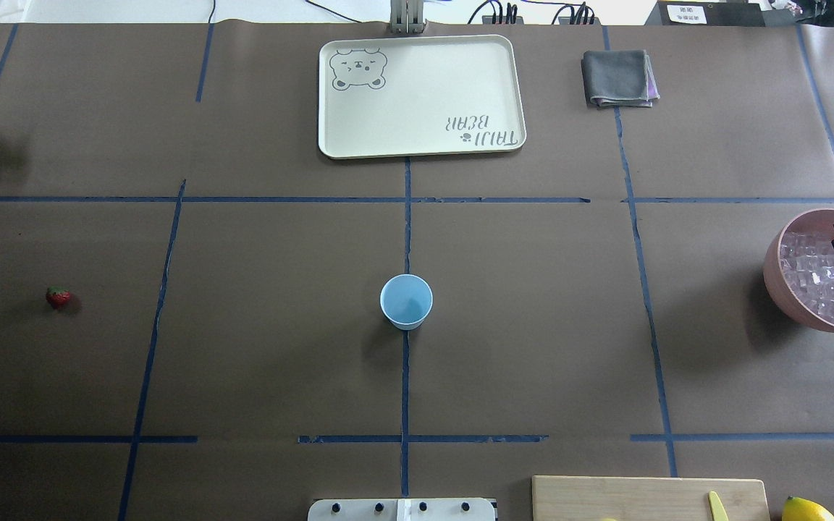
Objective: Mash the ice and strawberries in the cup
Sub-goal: 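Close the right gripper on an ice cube and lift it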
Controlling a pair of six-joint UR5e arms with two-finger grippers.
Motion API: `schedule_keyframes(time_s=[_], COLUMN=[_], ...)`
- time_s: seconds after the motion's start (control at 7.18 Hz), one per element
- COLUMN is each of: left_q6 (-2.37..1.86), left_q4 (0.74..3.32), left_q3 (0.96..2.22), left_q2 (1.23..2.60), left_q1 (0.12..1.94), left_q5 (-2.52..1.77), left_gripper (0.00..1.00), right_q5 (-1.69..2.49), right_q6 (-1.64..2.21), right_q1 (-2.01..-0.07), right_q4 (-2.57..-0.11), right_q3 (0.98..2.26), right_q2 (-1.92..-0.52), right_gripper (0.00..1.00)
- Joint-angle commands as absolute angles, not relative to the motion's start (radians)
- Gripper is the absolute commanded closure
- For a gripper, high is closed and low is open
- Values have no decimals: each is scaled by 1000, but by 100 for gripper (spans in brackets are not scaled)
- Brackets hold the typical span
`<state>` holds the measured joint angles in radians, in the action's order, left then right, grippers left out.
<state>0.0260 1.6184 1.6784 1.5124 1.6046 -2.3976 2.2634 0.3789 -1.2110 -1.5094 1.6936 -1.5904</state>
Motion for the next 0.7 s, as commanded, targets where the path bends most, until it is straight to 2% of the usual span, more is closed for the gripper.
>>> schedule_keyframes(time_s=[0.0, 0.56], left_q6=[25, 26], left_q4=[1618, 1618], left_q3=[1680, 1680], left_q2=[1513, 1511], left_q1=[1605, 1605], left_q5=[-2398, -2398], left_gripper=[0, 0], right_q5=[2264, 2263], right_q6=[379, 379], right_q1=[-1203, -1197], right_q4=[-1509, -1509], right_q3=[1686, 1678], right_q2=[-1591, -1591], right_gripper=[37, 37])
